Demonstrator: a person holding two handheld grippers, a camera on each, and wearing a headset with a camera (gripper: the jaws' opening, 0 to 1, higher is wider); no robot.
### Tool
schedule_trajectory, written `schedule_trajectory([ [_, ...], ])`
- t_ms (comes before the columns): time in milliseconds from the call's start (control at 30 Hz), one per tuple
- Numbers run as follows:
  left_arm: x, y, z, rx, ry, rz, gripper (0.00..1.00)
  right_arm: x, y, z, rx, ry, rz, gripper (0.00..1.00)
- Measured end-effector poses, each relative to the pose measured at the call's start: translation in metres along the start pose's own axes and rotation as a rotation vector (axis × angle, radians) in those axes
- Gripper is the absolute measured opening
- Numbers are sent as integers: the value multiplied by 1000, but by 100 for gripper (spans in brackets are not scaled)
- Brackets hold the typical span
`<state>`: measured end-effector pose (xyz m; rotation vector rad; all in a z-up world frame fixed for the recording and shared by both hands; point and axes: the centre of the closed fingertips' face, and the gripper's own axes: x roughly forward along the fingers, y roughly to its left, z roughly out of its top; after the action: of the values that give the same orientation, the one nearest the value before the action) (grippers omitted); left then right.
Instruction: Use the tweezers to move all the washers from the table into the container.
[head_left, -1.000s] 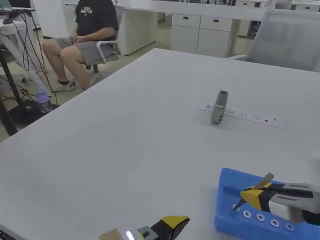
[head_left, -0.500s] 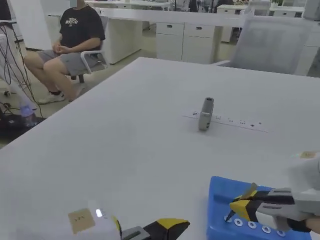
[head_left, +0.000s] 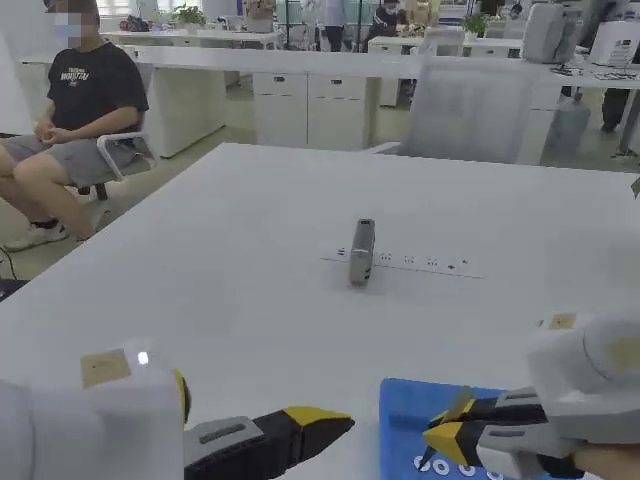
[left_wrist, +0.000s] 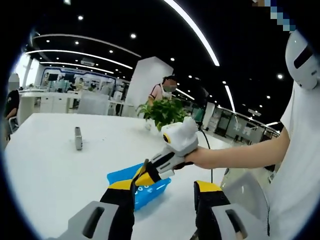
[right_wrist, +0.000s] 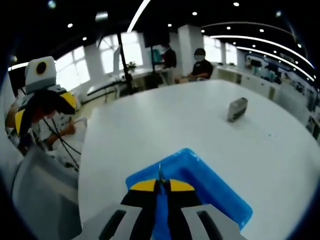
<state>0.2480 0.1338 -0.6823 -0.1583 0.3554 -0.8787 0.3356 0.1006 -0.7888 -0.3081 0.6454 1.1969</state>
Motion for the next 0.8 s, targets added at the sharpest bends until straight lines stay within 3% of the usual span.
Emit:
schedule_trajectory([
  [167, 8, -6, 2, 4, 28, -80, 43, -24, 21, 2, -39, -5, 10, 3],
  [400, 25, -19, 6, 74, 76, -181, 32, -51, 49, -1, -108, -4, 18, 3],
  [500, 34, -28, -1, 94, 129, -248, 26, -57, 57, -5, -119, 9, 27, 3],
  [633, 44, -36, -11, 190, 195, -309, 18, -63, 71, -16, -211, 70, 59, 3],
  [800, 57, -52, -20, 294, 239, -390, 12, -62, 89, -36, -317, 158, 120, 3],
])
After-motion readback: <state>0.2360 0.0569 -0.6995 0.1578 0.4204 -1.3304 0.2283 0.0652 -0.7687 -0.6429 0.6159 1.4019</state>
